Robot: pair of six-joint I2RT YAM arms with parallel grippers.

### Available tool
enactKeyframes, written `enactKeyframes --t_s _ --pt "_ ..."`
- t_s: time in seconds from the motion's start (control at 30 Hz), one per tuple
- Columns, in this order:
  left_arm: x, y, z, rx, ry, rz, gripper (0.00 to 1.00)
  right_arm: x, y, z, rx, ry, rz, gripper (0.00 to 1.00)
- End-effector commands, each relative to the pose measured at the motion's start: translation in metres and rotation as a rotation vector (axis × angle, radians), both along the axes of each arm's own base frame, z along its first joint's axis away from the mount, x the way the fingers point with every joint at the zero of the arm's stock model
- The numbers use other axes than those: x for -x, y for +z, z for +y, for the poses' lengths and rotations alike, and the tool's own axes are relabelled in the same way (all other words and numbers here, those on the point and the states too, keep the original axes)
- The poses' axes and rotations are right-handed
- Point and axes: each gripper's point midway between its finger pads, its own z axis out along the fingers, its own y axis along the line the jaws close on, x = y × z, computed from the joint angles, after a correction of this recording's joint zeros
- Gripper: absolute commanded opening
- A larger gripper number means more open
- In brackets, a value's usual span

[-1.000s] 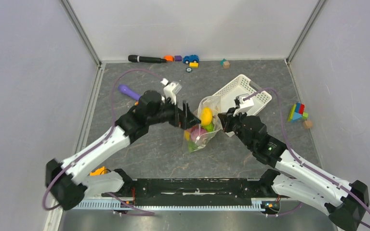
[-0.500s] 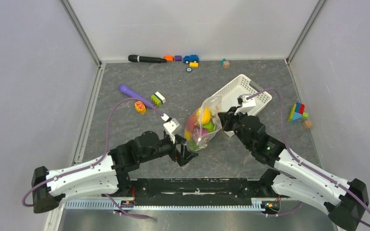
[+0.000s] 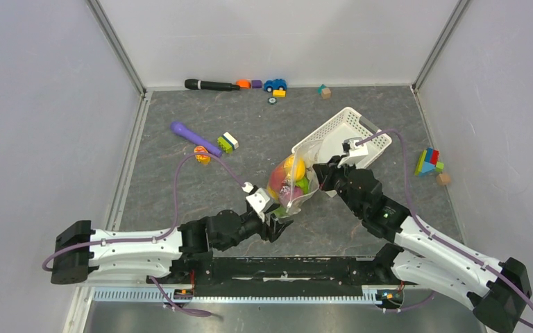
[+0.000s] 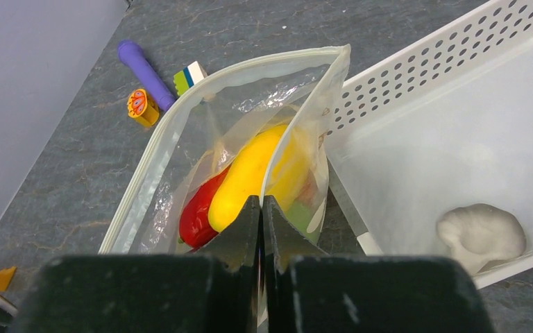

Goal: Place the food in the zip-top bag and seal the zipper
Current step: Zip the zipper food storage bag at the center of the board.

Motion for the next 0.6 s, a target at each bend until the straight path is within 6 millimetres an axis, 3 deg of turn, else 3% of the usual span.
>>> enactKeyframes --t_s 0.0,0.33,0.57 --pt "-0.009 0.034 -0.006 0.134 0.035 -0.093 0.66 0.000 0.014 0.003 -0.063 0.005 -0.034 0.05" --pt "-0.004 0.035 -0.017 0.195 -0.006 -0.102 0.59 0.002 0.014 0.008 -0.077 0.027 -0.023 0.05" --pt "-0.007 0.029 -0.013 0.194 0.016 -0.105 0.38 0.004 0.014 0.008 -0.079 0.035 -0.021 0.05"
